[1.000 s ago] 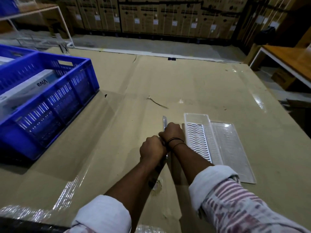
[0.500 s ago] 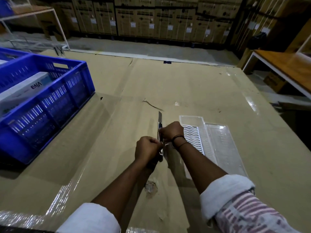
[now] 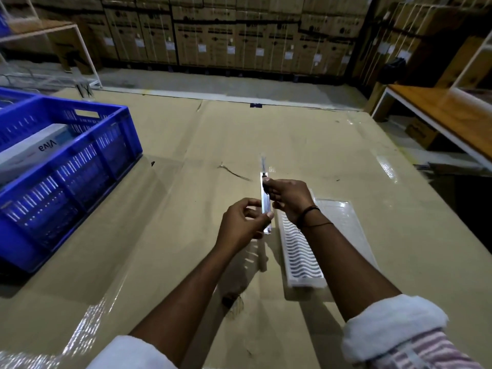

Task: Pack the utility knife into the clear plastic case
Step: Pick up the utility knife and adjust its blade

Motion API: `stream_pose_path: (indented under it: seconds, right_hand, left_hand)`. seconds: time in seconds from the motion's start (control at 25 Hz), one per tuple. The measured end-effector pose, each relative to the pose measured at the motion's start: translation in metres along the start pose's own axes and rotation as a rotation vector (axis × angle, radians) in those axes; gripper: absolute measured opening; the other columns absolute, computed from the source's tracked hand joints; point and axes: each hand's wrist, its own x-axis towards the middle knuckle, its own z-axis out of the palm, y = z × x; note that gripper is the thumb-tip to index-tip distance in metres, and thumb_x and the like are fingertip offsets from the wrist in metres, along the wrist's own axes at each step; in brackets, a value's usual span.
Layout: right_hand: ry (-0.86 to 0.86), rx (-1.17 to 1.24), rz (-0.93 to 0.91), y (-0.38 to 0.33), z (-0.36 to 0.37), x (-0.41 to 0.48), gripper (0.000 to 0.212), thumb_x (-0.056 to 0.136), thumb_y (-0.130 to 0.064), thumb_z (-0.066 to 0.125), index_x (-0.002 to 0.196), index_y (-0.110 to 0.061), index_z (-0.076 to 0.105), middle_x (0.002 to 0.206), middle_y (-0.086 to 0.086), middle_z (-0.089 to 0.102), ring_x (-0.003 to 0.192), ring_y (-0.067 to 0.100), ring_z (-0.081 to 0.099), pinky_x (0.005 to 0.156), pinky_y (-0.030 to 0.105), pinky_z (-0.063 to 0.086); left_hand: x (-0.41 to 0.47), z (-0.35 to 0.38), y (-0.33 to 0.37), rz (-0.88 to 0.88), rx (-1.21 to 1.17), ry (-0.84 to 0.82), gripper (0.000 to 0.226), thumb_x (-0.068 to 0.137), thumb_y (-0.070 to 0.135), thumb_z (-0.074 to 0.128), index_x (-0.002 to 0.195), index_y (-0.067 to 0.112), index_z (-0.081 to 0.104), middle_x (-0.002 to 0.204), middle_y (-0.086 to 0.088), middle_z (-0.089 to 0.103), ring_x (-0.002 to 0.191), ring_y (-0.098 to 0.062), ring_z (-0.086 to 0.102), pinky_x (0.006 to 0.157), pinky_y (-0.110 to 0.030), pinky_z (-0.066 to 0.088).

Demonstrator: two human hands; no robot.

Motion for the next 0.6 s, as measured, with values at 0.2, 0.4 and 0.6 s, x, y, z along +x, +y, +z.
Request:
stream_pose_path:
  seconds: [0.2, 0.4, 0.6]
  right_hand:
    - [0.095, 0.092, -0.031, 0.004, -0.037, -0.007, 0.014, 0.079, -0.014, 0.080, 0.082, -0.001, 0.076, 0.077, 0.014, 0.068, 0.063, 0.020, 0.060, 0.050, 0.025, 0.042]
    - [0.100, 0.125, -0.065, 0.011, -0.059, -0.022, 0.011, 0.082, -0.007, 0.075, 0.090, -0.001, 0.077, 0.078, 0.012, 0.072, 0.071, 0.021, 0.068, 0.056, 0.026, 0.048]
    - [0.082, 0.178, -0.095, 0.015, -0.075, -0.037, 0.018, 0.083, 0.006, 0.066, 0.097, -0.002, 0.075, 0.084, 0.017, 0.072, 0.072, 0.026, 0.069, 0.062, 0.029, 0.054]
  left_hand:
    - [-0.007, 0.017, -0.001, 0.202, 0.328, -0.233, 0.107, 0.070, 0.037, 0.097, 0.160, 0.040, 0.039, 0.103, 0.005, 0.074, 0.067, -0.006, 0.072, 0.075, -0.033, 0.063]
    - [-0.009, 0.036, -0.001, 0.250, 0.347, -0.287, 0.116, 0.070, 0.028, 0.098, 0.163, 0.044, 0.031, 0.101, 0.003, 0.073, 0.070, -0.015, 0.071, 0.073, -0.027, 0.060]
    - [-0.010, 0.047, -0.005, 0.278, 0.361, -0.306, 0.115, 0.070, 0.028, 0.098, 0.161, 0.046, 0.032, 0.097, 0.002, 0.075, 0.073, -0.014, 0.073, 0.074, -0.017, 0.057]
